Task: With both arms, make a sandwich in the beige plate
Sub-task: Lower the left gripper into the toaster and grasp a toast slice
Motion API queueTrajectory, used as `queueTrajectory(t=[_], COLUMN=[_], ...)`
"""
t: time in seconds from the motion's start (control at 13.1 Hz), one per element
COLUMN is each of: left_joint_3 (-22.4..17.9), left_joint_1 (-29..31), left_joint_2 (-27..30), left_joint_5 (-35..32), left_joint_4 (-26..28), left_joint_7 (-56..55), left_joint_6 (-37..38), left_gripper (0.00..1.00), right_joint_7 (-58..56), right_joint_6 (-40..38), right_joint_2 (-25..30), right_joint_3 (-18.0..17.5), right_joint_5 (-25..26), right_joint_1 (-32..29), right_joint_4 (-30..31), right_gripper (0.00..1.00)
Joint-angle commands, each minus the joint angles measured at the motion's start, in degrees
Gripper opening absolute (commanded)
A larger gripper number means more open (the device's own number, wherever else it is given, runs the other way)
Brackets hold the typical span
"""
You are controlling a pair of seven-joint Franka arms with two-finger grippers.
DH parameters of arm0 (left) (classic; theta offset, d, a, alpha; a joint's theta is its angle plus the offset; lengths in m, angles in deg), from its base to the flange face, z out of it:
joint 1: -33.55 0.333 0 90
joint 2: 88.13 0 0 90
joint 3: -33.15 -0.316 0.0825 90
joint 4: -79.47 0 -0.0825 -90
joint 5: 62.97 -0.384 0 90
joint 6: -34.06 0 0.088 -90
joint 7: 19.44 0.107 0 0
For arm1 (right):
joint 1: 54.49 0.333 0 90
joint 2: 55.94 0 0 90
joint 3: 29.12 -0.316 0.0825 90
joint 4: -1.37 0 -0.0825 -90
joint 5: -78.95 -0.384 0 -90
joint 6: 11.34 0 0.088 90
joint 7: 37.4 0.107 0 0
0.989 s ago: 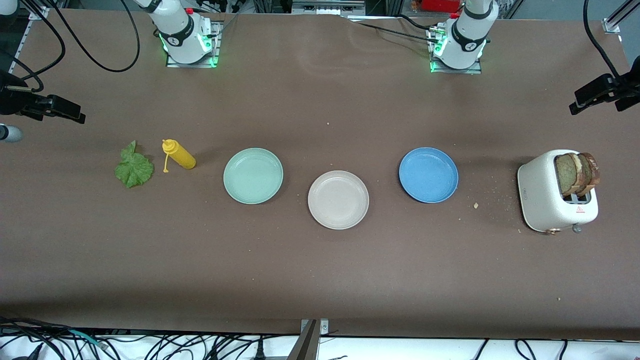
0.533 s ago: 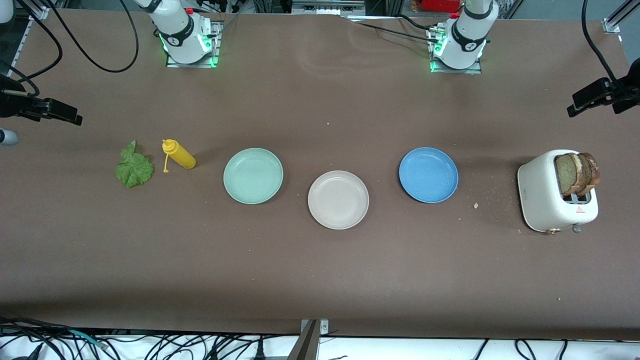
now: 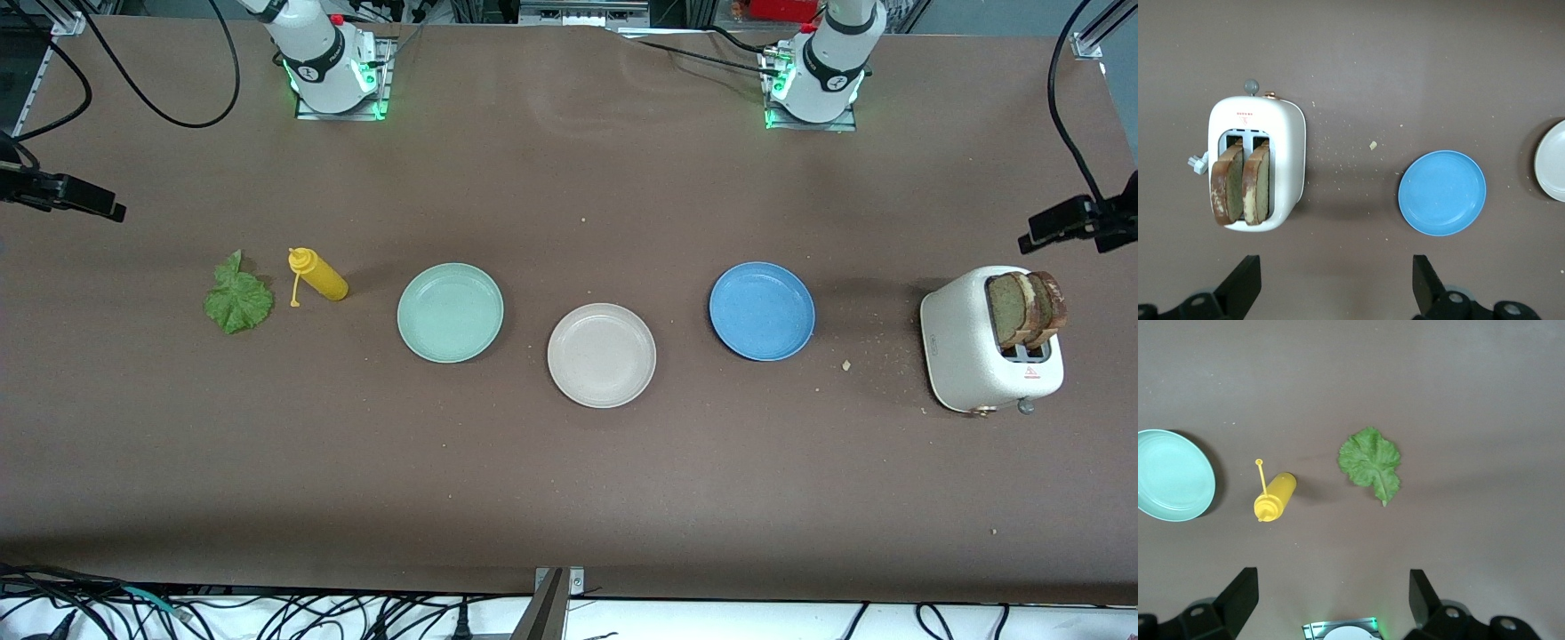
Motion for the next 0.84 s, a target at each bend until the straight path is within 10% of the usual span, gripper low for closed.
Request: queueTrajectory(t=[0.0, 0.76], left_joint_3=[0.4, -9.3], left_joint_1=[0.8, -3.1], left_joint_2=[-2.1, -2.6], left_joint_5=[0.5, 0.3], left_joint_4=[0.5, 19.3], left_joint_7=[2.2, 11.9], left_joint_6=[-3.5, -27.3], left_gripper=[1.00, 1.00], right_joint_7=[0.8, 0.8], right_joint_6=[0.1, 2.9], right_joint_2=[0.1, -0.4], right_joint_3=[0.0, 1.1], right_joint_5=[-0.7, -3.0], right_joint_1=[0.2, -0.1], right_joint_4=[-0.6, -0.6], right_gripper=[1.00, 1.00])
